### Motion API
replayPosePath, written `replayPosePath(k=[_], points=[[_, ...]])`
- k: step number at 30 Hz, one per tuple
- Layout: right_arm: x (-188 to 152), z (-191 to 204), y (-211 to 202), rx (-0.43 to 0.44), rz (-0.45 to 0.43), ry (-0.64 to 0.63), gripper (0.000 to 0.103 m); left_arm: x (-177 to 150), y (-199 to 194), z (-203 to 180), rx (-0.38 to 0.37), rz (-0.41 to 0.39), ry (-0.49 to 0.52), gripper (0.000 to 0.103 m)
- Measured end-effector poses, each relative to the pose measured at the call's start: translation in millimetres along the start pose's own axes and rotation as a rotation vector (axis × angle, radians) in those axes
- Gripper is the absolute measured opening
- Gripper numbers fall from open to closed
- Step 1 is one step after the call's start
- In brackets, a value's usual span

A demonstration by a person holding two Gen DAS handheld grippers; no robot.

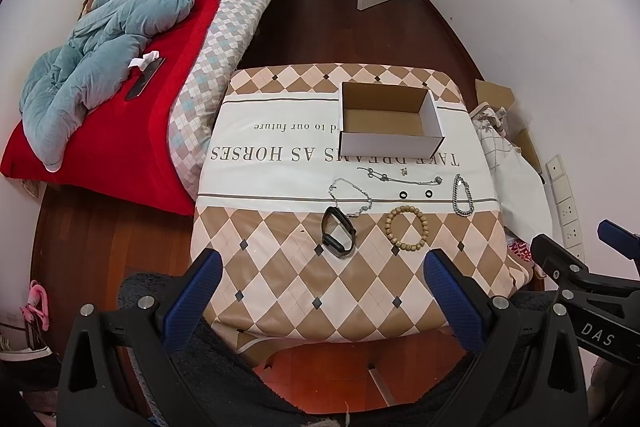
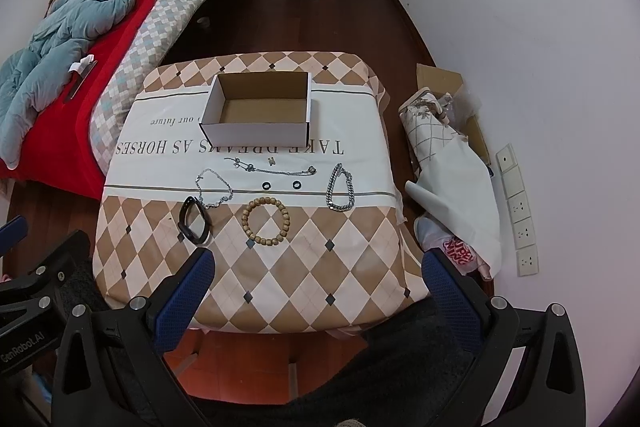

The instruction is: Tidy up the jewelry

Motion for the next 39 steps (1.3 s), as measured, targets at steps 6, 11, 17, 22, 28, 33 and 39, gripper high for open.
replayPosePath(k=[6, 11, 17, 22, 28, 33, 39], points=[[-3.1, 0.4, -0.9, -0.008, -0.007, 0.006, 0.103, -0.1, -0.8, -2.7, 0.001, -0.002, 0.002, 0.102], [-2.0, 0.0, -1.5, -0.011, -0.006, 0.005, 0.103, 0.8, 0.0, -3.5, 0.006, 0.000, 0.002, 0.102], [-2.4, -0.2, -2.8, -0.010, -0.010, 0.005, 0.103, 1.6, -1.9, -0.8, 0.002, -0.005, -0.002, 0.102], [-0.4, 1.4, -7.7, -0.012, -0.017, 0.002, 0.103, 2.6, -3.2, -1.5, 0.000, -0.008, 0.000, 0.102], [0.5, 1.2, -9.5, -0.010, -0.015, 0.003, 0.103, 3.1, -4.1, -1.8, 0.001, -0.010, 0.000, 0.102], [0.3, 1.1, -9.3, -0.011, -0.015, 0.001, 0.103, 2.5, -4.2, -1.2, 0.001, -0.011, 0.000, 0.102], [-0.2, 1.7, -10.1, -0.007, -0.017, 0.002, 0.103, 2.4, -4.8, 0.0, 0.001, -0.011, 0.000, 0.102]])
Point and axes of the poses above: each gripper's, at about its wrist camera, not at the fingertips, and y roughly the way its jaws point, z to its left, x to its top, the point moved 4 cm from there along y, roughly the way its jaws point, and after that the axes turned 5 degrees about z, right-handed, at the moved point
